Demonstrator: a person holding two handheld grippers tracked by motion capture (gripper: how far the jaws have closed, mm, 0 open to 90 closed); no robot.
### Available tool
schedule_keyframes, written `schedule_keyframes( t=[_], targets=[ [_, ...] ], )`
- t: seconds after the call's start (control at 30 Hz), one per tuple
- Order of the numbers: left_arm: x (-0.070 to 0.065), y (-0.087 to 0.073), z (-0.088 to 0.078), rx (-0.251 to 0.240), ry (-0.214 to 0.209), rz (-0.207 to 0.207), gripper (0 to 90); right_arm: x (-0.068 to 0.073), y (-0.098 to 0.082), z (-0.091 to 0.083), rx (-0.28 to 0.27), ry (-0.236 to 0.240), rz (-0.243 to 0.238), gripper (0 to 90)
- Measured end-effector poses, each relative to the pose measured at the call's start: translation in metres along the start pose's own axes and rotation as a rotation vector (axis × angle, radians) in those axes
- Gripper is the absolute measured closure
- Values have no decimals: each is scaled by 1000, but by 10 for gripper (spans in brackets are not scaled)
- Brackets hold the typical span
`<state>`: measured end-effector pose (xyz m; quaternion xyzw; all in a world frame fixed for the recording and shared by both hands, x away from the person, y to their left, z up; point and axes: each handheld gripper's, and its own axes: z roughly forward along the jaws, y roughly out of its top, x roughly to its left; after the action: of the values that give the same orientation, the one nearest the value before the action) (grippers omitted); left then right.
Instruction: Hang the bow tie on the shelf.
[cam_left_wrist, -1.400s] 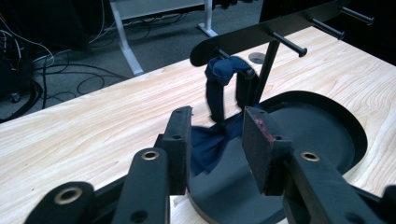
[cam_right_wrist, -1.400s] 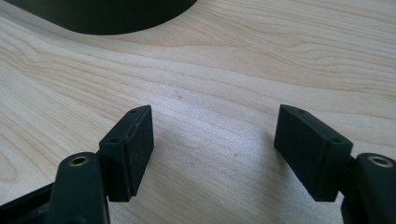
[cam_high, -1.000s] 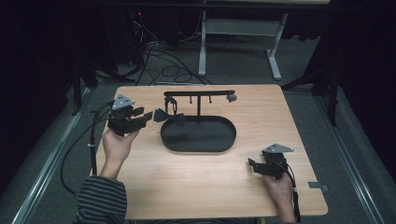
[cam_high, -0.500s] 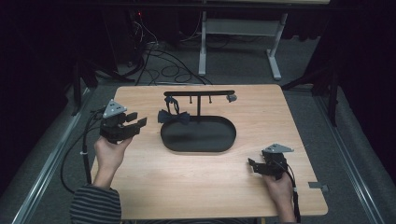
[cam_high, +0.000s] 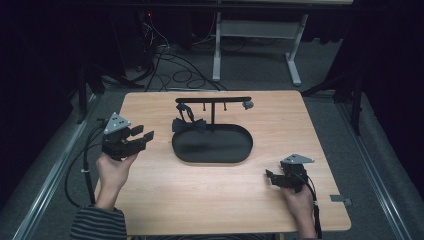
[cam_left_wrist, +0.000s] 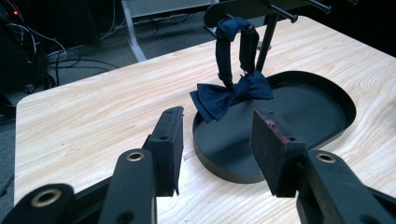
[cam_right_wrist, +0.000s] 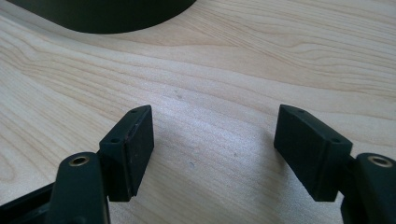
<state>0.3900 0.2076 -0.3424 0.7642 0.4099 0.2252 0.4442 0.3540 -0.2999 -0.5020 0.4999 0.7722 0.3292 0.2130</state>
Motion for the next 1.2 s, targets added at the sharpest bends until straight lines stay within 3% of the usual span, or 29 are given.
schedule_keyframes(
  t=[0.43, 1.2],
  targets=[
    [-1, -16, -9, -1, -4, -17, 546, 0, 0, 0, 0, 0, 0, 299],
    [-1, -55, -11, 11, -26, -89, 543, 0, 0, 0, 3, -1, 2, 297]
  ],
)
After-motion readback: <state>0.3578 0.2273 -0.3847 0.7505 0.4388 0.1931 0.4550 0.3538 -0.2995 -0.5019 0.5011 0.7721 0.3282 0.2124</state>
